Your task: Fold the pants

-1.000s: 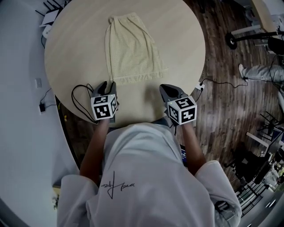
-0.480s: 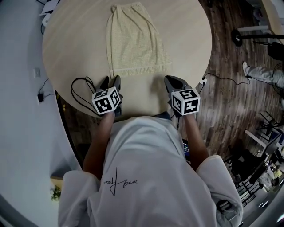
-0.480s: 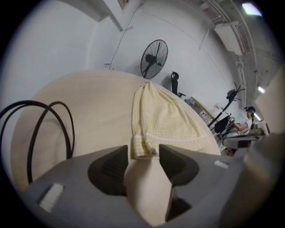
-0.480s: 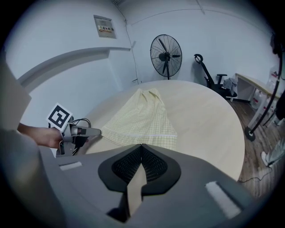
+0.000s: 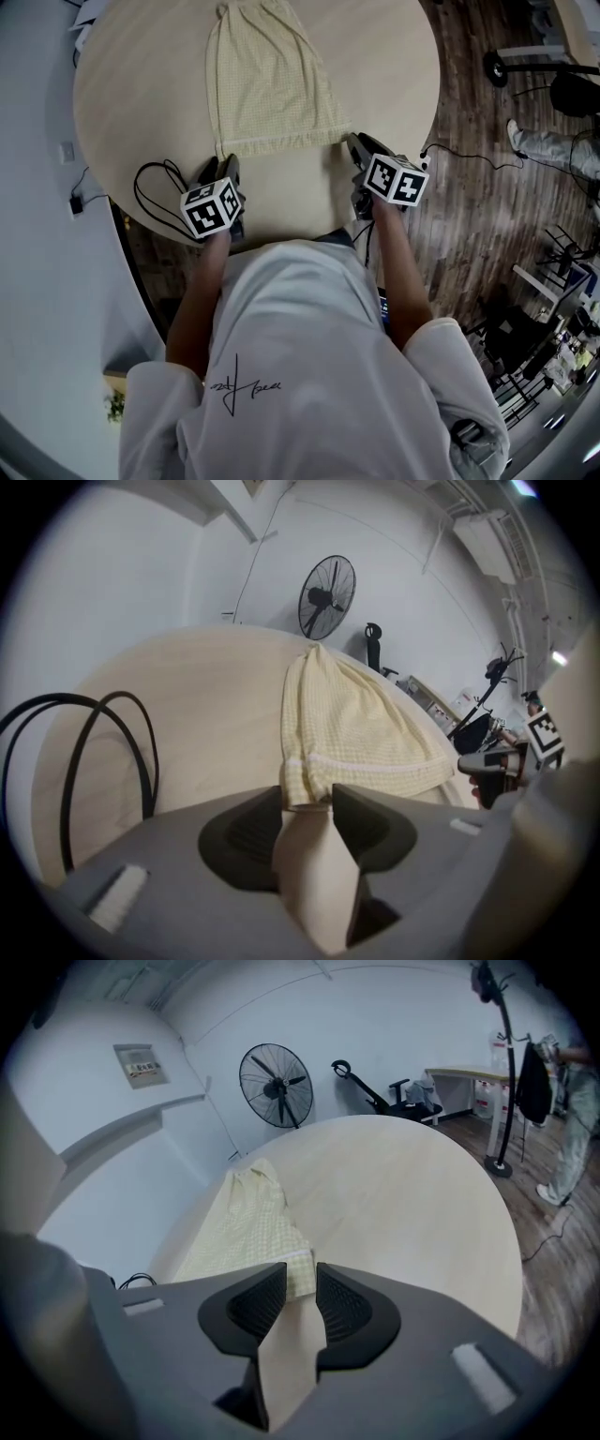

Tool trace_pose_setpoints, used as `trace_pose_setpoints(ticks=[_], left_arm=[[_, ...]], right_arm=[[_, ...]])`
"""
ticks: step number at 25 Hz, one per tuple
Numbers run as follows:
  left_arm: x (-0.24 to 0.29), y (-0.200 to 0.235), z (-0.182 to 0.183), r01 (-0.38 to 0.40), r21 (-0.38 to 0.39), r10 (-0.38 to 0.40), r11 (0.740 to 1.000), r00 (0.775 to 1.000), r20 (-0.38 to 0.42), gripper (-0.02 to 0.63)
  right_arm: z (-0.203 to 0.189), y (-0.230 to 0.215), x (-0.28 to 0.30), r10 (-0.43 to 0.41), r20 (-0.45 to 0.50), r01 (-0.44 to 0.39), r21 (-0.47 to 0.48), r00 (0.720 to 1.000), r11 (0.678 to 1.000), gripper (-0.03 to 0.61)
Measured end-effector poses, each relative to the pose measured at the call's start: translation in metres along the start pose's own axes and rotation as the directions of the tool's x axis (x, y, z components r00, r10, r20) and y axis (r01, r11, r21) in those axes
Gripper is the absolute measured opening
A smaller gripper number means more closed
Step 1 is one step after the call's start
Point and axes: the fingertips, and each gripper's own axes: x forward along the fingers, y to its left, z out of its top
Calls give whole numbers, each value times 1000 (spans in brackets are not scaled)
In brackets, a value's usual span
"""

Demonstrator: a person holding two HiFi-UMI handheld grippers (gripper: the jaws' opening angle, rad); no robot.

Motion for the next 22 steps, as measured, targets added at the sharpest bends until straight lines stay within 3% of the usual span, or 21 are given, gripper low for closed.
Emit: trace_pose_setpoints(ticks=[5,12,15,18,22], left_arm=[[-1,9,-1,-22,8,22,1000,1000,-2,159],[-3,18,2,36,-126,-37,991,999,-4,102],[-2,19,3,67,-148,-68,987,998,-3,94],[-3,20,3,65,-113,-66,991,998,-3,91],[-2,18,2,63,-95,-64,993,998,-8,91]], right_arm=[[1,3,19,34,-6,-34,63,999,997,118],[-12,16,35,77,-36,-72,114,996,991,155],[-15,21,39,78,-43,-73,115,996,991,178],[-18,28,41,45,-60,-42,40,997,998,190],[-25,45,48,-14,-97,-3,-167,995,986,189]])
